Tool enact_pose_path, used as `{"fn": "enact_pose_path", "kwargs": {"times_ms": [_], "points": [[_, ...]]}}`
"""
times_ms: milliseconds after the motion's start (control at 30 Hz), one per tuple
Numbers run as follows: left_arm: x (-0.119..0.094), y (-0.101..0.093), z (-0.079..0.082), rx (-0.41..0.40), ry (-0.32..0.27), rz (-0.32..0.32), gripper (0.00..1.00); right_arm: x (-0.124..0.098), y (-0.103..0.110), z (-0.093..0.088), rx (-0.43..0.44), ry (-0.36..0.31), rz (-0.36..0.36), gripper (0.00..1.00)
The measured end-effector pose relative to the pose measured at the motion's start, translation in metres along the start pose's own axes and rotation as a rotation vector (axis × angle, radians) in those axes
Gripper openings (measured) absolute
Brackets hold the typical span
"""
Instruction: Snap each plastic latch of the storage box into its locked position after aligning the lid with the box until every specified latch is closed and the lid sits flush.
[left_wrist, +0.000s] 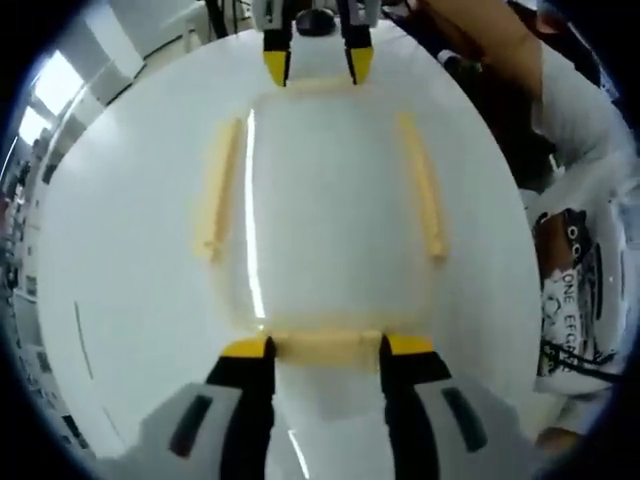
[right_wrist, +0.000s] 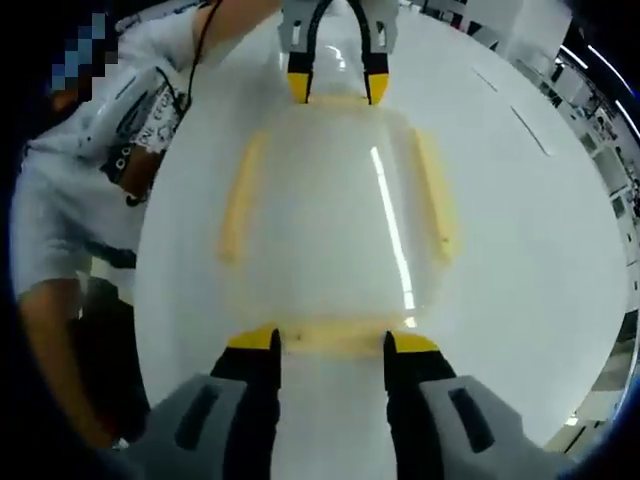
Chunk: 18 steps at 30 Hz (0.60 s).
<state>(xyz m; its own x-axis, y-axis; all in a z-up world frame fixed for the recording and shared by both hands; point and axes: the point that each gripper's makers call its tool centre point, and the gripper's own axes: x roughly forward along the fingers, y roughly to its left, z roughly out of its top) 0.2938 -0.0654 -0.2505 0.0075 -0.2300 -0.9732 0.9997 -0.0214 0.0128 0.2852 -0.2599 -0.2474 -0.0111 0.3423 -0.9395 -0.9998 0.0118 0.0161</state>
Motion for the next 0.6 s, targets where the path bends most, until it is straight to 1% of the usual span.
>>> {"fn": "enact_pose_path", "kwargs": {"times_ms": [133,300,400,600], "points": [[0.0001,0.0004,0.0003,-0.003,-0.027,0.000,0.41,0.0007,0.0001,0.0008,0.005,0.025,0.001,0.41],[-0.0001,-0.0001,0.0012,0.001,-0.044,-0.001,0.41,0.0015,-0.0012,0.0017,0.001,0.054,0.003,0.41],[0.0004,-0.0008,0.0024,0.003,-0.041,0.001,0.41,0.0022,-0.0021,0.0014,0.000,0.080,0.002,0.42],[0.0008,-0.0019,0.0027,0.001,-0.035,0.002,0.41,0.0027,-0.0027,-0.0004,0.016,0.093,-0.001,0.42]]}}
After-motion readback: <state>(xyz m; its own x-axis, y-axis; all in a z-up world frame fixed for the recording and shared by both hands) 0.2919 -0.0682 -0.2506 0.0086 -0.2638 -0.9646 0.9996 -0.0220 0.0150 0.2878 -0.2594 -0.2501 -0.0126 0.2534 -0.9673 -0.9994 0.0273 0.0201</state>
